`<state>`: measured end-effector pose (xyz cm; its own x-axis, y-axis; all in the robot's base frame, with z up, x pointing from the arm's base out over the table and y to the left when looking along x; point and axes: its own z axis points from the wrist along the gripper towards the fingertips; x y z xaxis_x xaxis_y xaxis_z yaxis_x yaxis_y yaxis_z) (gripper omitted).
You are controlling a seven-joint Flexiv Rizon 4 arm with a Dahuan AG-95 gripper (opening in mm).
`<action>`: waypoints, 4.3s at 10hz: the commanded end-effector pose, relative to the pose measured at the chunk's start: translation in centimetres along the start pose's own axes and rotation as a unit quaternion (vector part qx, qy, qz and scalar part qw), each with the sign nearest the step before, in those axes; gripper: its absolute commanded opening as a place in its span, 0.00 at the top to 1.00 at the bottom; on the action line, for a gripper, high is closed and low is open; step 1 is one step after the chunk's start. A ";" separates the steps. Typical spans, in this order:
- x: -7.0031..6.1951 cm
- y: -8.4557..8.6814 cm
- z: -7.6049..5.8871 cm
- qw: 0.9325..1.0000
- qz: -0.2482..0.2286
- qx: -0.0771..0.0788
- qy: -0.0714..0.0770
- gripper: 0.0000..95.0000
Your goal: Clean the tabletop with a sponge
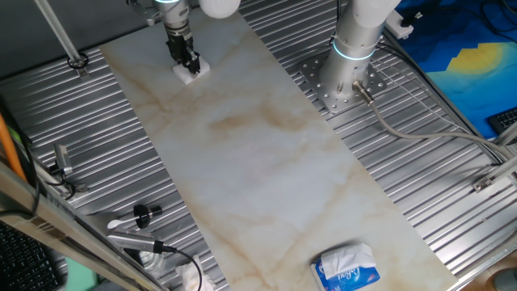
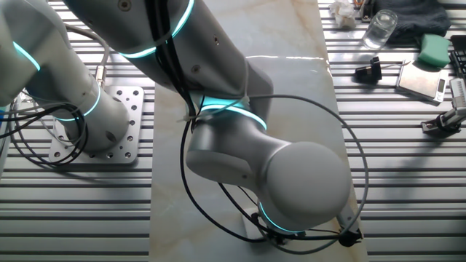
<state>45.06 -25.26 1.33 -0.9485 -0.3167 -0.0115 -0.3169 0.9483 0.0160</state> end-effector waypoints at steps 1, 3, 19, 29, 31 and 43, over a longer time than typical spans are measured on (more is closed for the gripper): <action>0.0 0.0 0.1 1.000 0.000 -0.001 0.001 1.00; 0.0 0.0 0.0 1.000 -0.002 -0.002 0.003 1.00; -0.5 1.9 0.3 1.000 0.006 0.003 0.002 1.00; -3.4 7.7 -1.2 0.999 0.034 0.005 0.005 1.00; -4.2 9.3 -1.2 0.999 0.039 0.005 0.006 1.00; -4.7 9.6 -1.0 0.999 0.046 -0.005 0.022 1.00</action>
<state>46.38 -14.65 2.63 -0.9724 -0.2303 0.0367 -0.2294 0.9730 0.0275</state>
